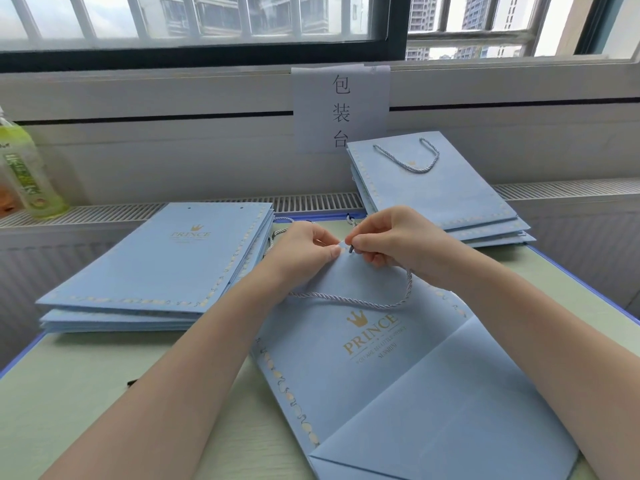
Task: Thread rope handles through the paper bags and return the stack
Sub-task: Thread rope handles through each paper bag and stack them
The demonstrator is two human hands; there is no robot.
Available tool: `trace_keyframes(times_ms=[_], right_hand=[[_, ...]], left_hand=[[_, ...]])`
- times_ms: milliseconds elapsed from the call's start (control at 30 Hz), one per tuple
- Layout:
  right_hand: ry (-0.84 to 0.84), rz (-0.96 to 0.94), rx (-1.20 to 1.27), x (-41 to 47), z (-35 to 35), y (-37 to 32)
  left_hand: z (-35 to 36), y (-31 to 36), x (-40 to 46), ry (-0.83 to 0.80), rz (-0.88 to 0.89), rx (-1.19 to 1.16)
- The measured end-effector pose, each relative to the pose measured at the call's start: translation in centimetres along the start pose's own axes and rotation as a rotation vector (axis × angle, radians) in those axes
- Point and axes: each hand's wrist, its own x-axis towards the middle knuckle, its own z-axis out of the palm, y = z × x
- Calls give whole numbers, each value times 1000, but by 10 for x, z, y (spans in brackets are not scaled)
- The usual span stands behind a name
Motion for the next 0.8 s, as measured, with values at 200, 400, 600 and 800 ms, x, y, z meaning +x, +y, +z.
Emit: trace_keyframes(times_ms=[200,400,600,800], right_hand=[[55,-64,-198,1,3,4],[136,-202,-455,1,4,3],[134,-256,-549,0,0,2],[100,-253,-604,0,-1,4]], left_hand=[[1,-1,0,-5,-3,5],[0,1,-1,-10,-9,-13],[-1,2,-1,2,-3,-5],[-2,6,-3,18,-3,-10]])
